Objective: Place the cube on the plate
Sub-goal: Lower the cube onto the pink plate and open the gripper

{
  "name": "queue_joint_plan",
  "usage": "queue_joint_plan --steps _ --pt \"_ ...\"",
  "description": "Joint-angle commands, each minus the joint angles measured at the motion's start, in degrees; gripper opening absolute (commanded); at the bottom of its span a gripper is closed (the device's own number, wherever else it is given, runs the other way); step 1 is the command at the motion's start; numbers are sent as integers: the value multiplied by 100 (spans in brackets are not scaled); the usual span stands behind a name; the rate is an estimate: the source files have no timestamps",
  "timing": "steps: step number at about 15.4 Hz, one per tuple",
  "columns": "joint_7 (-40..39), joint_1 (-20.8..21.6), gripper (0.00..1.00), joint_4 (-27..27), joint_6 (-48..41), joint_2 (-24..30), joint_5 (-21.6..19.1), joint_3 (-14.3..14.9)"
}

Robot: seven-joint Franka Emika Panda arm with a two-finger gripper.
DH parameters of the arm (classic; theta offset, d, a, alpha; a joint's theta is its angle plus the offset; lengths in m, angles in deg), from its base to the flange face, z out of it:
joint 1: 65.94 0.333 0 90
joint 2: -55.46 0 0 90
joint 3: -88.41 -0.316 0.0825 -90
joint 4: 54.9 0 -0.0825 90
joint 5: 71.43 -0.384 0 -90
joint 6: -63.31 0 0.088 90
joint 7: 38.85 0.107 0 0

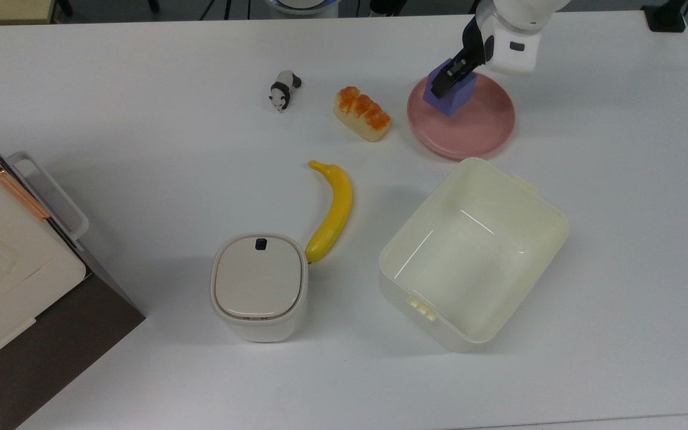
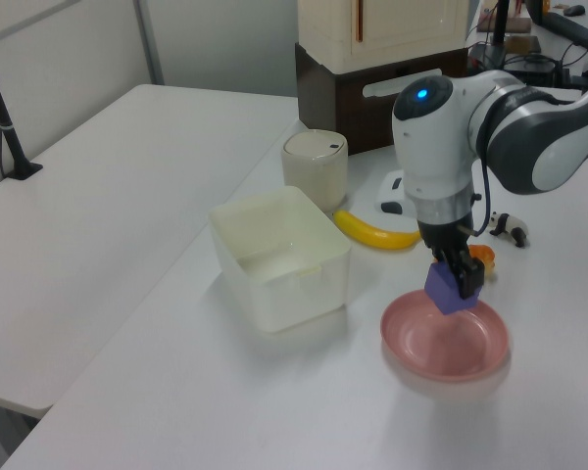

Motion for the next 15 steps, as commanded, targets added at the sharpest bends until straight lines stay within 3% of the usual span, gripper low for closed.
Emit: queue_joint_plan --steps 1,7,14,15 --pt "414 82 100 24 160 -48 13 44" --pt "458 -32 100 436 12 4 21 114" --pt "467 -1138 100 929 -332 355 22 176" --pt "493 -1270 100 929 -340 504 22 333"
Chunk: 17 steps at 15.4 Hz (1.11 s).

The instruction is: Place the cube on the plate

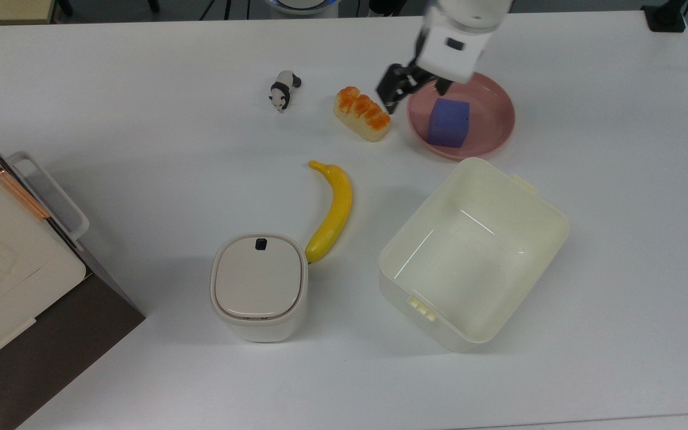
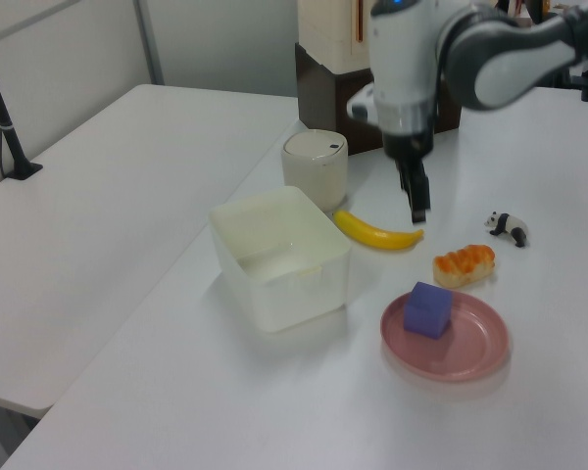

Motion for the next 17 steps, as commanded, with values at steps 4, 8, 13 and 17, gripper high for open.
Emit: queue_joint_plan --steps 4,8,13,17 --pt "216 -149 100 -18 -163 739 -33 1080" --pt "207 105 100 25 -477 1171 -569 2057" --pt "207 299 100 8 -699 1338 -595 2647" --pt "155 247 100 8 -673 1374 -517 2683"
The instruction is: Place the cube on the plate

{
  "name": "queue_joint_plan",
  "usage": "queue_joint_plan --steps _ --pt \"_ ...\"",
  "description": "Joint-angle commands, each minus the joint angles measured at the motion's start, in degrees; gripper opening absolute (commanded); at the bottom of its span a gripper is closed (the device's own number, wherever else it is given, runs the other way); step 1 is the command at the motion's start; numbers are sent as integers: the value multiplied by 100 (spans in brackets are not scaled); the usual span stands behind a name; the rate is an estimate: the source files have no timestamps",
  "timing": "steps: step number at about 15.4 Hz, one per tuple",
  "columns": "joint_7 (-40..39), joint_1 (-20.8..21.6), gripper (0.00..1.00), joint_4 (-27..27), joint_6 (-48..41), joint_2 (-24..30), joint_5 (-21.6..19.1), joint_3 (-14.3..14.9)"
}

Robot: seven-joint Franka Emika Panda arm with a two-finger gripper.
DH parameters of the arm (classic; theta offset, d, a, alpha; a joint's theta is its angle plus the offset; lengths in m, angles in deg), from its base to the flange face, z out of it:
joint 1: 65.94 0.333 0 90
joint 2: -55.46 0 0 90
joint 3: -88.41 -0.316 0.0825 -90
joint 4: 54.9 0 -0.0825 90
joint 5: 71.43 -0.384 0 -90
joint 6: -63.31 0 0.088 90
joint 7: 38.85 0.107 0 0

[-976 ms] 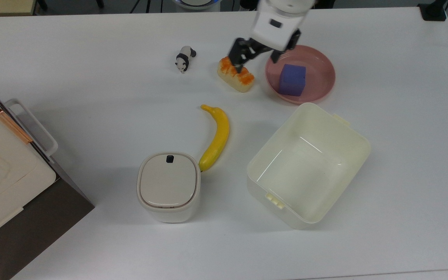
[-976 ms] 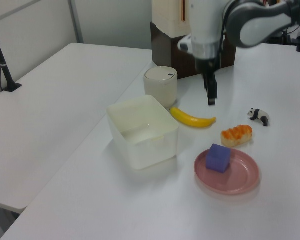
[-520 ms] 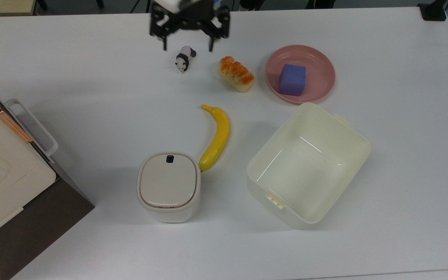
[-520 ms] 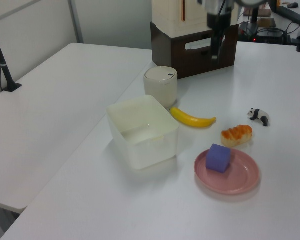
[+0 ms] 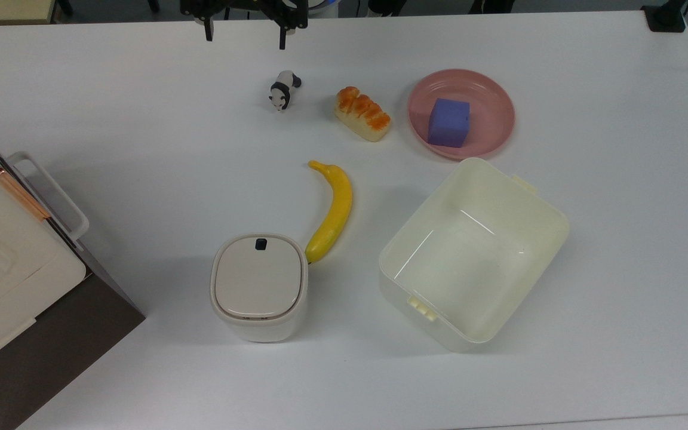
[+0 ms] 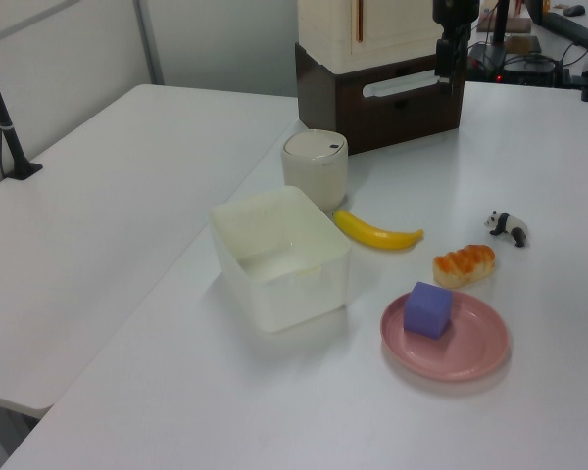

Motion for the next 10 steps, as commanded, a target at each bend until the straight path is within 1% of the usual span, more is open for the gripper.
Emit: queue_joint_plan --steps 1,2,3,5,10 --pt "52 96 100 -49 -35 110 -13 161" --pt "43 44 100 -40 -26 119 -108 274" --pt "52 34 100 38 -44 119 -231 327" --pt "43 25 100 74 -79 127 -635 354" --pt "43 69 100 74 -210 127 -681 337"
